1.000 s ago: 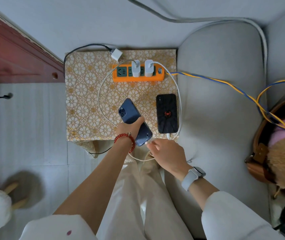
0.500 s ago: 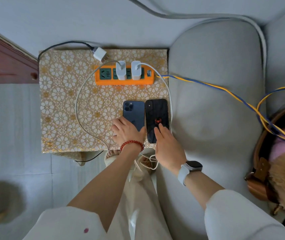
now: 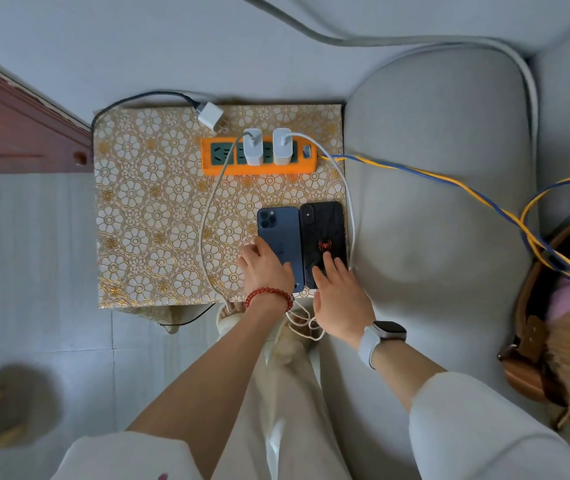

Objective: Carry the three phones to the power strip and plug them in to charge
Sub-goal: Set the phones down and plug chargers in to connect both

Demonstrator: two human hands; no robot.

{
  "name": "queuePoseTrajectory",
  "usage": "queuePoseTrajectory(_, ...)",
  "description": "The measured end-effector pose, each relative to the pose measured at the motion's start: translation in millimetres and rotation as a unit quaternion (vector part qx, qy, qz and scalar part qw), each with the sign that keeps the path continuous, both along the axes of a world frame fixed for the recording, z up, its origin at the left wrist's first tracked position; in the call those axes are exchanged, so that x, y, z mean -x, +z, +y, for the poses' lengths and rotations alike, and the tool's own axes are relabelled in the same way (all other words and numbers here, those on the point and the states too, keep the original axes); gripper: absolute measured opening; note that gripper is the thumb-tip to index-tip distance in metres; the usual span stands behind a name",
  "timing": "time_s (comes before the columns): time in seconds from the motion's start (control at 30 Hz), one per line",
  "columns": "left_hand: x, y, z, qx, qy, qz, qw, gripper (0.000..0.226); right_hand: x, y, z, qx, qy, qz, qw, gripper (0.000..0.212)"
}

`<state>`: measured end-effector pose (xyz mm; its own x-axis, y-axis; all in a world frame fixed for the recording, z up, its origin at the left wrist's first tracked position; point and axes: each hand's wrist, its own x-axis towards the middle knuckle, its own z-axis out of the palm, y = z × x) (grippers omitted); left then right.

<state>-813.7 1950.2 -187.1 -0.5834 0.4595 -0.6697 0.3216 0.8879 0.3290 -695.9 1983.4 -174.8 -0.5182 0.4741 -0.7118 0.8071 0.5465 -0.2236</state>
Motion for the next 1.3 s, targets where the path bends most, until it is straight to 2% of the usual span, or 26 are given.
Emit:
queuePoseTrajectory(0.07, -2, 9, -3, -0.015, -0.004, -0.019, 1.0, 0.066, 1, 1, 0, 0.0, -0.003, 0.001, 1.0, 0.05)
queuePoseTrajectory(0.13, -2, 26, -9, -0.071, -0.019, -0.006, 0.997, 0.058, 3, 5, -1, 0.005, -0.019, 0.005, 1.0, 0.048)
queuePoseTrajectory(0.2, 3, 46, -19, -0.178, -0.047, 0.082, 0.98, 0.042, 5, 9, -4, 0.004, -0.032, 0.011, 0.999, 0.047)
queuePoseTrajectory(0.27, 15, 59, -31, -0.262, -0.058, 0.218, 0.938, 0.033, 8, 14, -8, -0.004, -0.042, 0.026, 0.999, 0.045)
queuePoseTrajectory(0.33, 32, 63, -40, -0.258, -0.02, 0.29, 0.921, 0.041, 11, 17, -12, -0.005, -0.056, 0.049, 0.997, 0.042)
queuePoseTrajectory(0.4, 45, 63, -45, -0.189, 0.031, 0.238, 0.952, 0.057, 15, 22, -15, 0.007, -0.092, 0.084, 0.992, 0.04)
queuePoseTrajectory(0.43, 48, 62, -46, -0.165, 0.057, 0.168, 0.97, 0.059, 17, 25, -16, 0.014, -0.12, 0.102, 0.987, 0.039)
queuePoseTrajectory(0.5, 45, 61, -46, -0.16, 0.098, 0.04, 0.981, 0.051, 18, 32, -17, 0.025, -0.183, 0.132, 0.974, 0.037)
queuePoseTrajectory(0.57, 30, 66, -45, -0.187, 0.125, -0.038, 0.974, 0.04, 16, 39, -16, 0.023, -0.231, 0.156, 0.96, 0.036)
queuePoseTrajectory(0.67, 0, 72, -37, -0.236, 0.216, -0.184, 0.929, 0.034, 7, 50, -12, 0.003, -0.269, 0.186, 0.945, 0.035)
queuePoseTrajectory(0.7, -7, 74, -35, -0.238, 0.22, -0.191, 0.926, 0.033, 3, 54, -11, -0.003, -0.275, 0.192, 0.942, 0.034)
queuePoseTrajectory(0.77, -11, 73, -35, -0.194, 0.145, -0.144, 0.96, 0.041, -3, 62, -11, -0.008, -0.272, 0.189, 0.943, 0.034)
queuePoseTrajectory(0.83, -5, 67, -45, -0.102, 0.059, -0.107, 0.987, 0.061, -5, 71, -13, -0.006, -0.259, 0.179, 0.949, 0.034)
queuePoseTrajectory(0.87, 1, 67, -53, -0.065, 0.033, -0.097, 0.993, 0.068, -4, 78, -15, -0.006, -0.251, 0.181, 0.951, 0.034)
queuePoseTrajectory(0.93, 17, 76, -73, -0.053, 0.003, -0.043, 0.998, 0.069, 6, 94, -22, -0.006, -0.228, 0.2, 0.953, 0.034)
queuePoseTrajectory(1.0, 39, 94, -96, -0.079, -0.007, 0.033, 0.996, 0.062, 26, 113, -32, 0.0, -0.2, 0.231, 0.952, 0.034)
queuePoseTrajectory(1.17, 105, 175, -173, -0.138, 0.041, 0.174, 0.974, 0.052, 106, 186, -83, 0.031, -0.082, 0.325, 0.942, 0.034)
queuePoseTrajectory(1.3, 156, 260, -281, -0.186, 0.123, 0.274, 0.936, 0.046, 178, 261, -171, 0.035, 0.028, 0.406, 0.913, 0.031)
